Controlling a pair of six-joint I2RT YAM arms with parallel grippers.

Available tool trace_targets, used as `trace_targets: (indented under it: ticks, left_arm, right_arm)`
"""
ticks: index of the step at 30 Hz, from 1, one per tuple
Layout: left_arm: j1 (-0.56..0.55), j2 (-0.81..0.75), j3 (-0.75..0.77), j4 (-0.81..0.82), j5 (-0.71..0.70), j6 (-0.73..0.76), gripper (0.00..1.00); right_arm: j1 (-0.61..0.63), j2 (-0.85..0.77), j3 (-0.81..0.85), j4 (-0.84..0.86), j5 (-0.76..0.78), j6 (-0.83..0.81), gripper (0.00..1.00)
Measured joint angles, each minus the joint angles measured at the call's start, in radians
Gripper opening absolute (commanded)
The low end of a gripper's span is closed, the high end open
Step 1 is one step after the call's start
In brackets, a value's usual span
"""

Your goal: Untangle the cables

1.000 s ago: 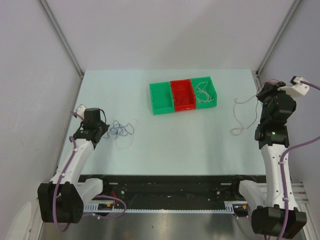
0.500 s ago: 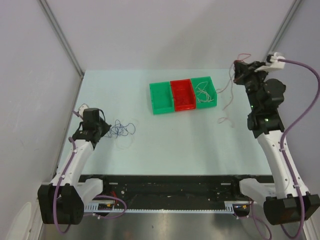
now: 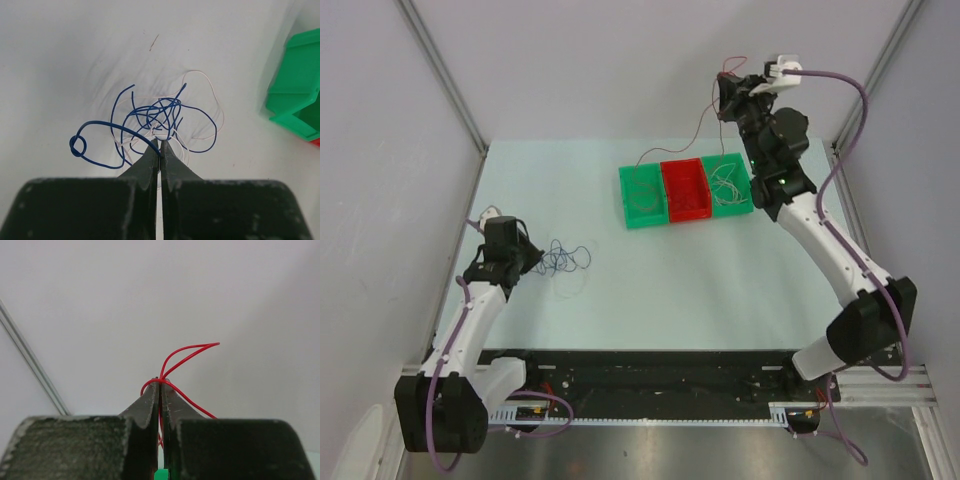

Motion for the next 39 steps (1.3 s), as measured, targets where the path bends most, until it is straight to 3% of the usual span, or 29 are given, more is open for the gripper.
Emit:
trace_targets:
  ticks: [9,16,21,32,39]
  left_arm:
    - [0.000,-0.002,0.000,0.002,0.025,0.007,0.00]
    - [0.000,-0.002,0.000,0.003,0.029,0.008,0.00]
    - [0.000,-0.001,0.000,0.003,0.029,0.008,0.01]
    - [0.000,0.012,0.000,0.003,0.048,0.009,0.00]
    - [0.000,0.016,0.000,0.005,0.064,0.014,0.00]
  right_arm:
    - [0.018,0.307,0.348,-0.003,0.060,-0.065,0.00]
    - [0.003,0.407,0.470,-0.053,0.088,-0.066,0.00]
    - [0.002,0.404,0.442,-0.040,0.098,-0.065,0.00]
    - [0.013,0.409,0.138,-0.011,0.095,-0.074,0.00]
    - [0.028,0.497,0.089,-0.006,0.089,-0.043,0.00]
